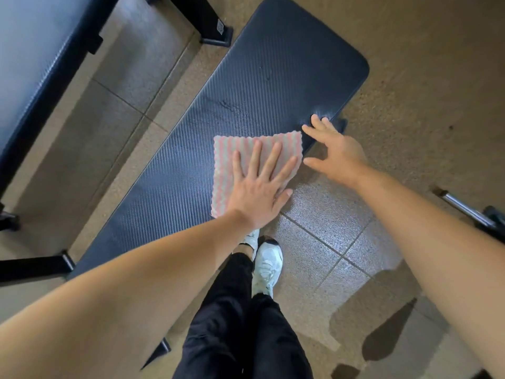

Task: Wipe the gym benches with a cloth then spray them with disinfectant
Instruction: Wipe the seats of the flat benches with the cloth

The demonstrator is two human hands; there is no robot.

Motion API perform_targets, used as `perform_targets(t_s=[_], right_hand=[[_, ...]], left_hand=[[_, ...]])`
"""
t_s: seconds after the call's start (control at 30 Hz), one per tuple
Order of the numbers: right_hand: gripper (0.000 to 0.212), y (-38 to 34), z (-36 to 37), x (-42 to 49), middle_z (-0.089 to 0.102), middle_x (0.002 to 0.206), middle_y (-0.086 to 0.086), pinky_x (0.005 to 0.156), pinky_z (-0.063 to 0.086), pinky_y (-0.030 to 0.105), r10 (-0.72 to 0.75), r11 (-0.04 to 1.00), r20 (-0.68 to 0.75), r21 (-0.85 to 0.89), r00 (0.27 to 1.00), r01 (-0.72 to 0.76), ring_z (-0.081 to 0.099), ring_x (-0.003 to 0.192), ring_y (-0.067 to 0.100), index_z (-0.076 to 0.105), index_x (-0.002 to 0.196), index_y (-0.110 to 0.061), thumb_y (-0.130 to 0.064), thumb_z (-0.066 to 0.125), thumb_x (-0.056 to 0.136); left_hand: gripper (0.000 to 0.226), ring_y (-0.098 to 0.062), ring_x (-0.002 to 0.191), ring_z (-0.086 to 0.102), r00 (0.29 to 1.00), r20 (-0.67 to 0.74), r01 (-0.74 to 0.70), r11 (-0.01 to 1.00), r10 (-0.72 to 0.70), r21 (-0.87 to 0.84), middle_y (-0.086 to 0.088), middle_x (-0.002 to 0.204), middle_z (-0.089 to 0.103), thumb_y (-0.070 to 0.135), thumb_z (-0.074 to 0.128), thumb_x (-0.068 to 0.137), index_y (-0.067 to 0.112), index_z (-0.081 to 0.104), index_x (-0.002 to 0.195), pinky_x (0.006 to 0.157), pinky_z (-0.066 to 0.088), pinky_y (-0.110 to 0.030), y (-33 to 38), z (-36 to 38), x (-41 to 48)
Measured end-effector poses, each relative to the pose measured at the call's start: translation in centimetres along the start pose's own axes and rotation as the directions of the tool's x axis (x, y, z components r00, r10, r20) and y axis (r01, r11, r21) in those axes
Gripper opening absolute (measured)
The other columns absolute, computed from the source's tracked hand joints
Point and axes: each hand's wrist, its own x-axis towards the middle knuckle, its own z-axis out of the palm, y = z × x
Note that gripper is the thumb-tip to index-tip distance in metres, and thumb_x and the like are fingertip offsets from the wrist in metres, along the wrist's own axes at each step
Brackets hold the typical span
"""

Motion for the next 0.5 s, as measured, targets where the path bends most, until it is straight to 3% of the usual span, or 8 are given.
perform_targets(t_s=[0.1, 0.17, 0.3, 0.4, 0.5], right_hand=[[0.047, 0.7, -2.1, 0.4, 0.057, 0.147, -0.001, 0.113, 0.038, 0.032, 0.019, 0.999, -0.241, 0.037, 0.97, -0.01, 0.054, 0.135, 0.018, 0.067, 0.133, -0.019, -0.026, 0.075, 0.087], [0.054, 1.1, -2.9, 0.8, 0.058, 0.146, 0.003, 0.108, 0.04, 0.033, 0.069, 0.998, -0.33, 0.011, 0.942, -0.069, 0.056, 0.129, 0.028, 0.064, 0.135, -0.017, -0.031, 0.077, 0.085], [0.092, 1.4, -3.3, 1.9, 0.024, 0.167, 0.004, 0.116, 0.033, 0.049, 0.17, 0.978, -0.301, -0.061, 0.938, -0.197, 0.029, 0.149, 0.031, 0.035, 0.157, -0.022, -0.05, 0.078, 0.08], [0.109, 0.8, -3.9, 3.6, 0.006, 0.171, -0.001, 0.119, 0.027, 0.056, 0.26, 0.945, -0.265, -0.129, 0.928, -0.302, 0.011, 0.156, 0.029, 0.016, 0.161, -0.028, -0.061, 0.076, 0.077], [0.113, 0.0, -4.1, 4.6, -0.003, 0.171, -0.008, 0.113, 0.04, 0.053, 0.341, 0.927, -0.209, -0.088, 0.916, -0.365, 0.026, 0.152, 0.026, 0.012, 0.161, -0.033, -0.06, 0.079, 0.075]], left_hand=[[0.068, -0.041, 0.157, -0.008, 0.998, 0.001, -0.061, 0.998, 0.061, 0.018, -0.003, 0.173, -0.003, 0.062, 0.025, 0.104, 0.038, 0.002, 0.163, 0.116, 0.006, -0.075, -0.8, -0.1, 0.5], [0.067, -0.039, 0.158, -0.002, 0.991, -0.007, -0.131, 0.991, 0.131, 0.041, -0.001, 0.173, 0.003, 0.062, 0.029, 0.102, 0.041, 0.01, 0.163, 0.116, 0.007, -0.075, -2.1, -0.7, 1.5], [0.065, -0.036, 0.158, 0.006, 0.963, -0.004, -0.269, 0.959, 0.27, 0.09, 0.003, 0.173, 0.008, 0.067, 0.027, 0.1, 0.047, 0.014, 0.161, 0.116, 0.006, -0.075, -5.3, -2.3, 4.3], [0.066, -0.035, 0.159, 0.003, 0.976, -0.006, -0.217, 0.972, 0.219, 0.085, 0.003, 0.173, 0.003, 0.07, 0.022, 0.1, 0.049, 0.006, 0.161, 0.116, 0.003, -0.076, -7.8, -4.0, 7.1], [0.066, -0.035, 0.158, -0.003, 0.997, -0.025, -0.078, 0.996, 0.079, 0.03, 0.004, 0.173, -0.002, 0.069, 0.022, 0.101, 0.05, 0.001, 0.16, 0.115, 0.001, -0.077, -10.4, -5.5, 10.1]])
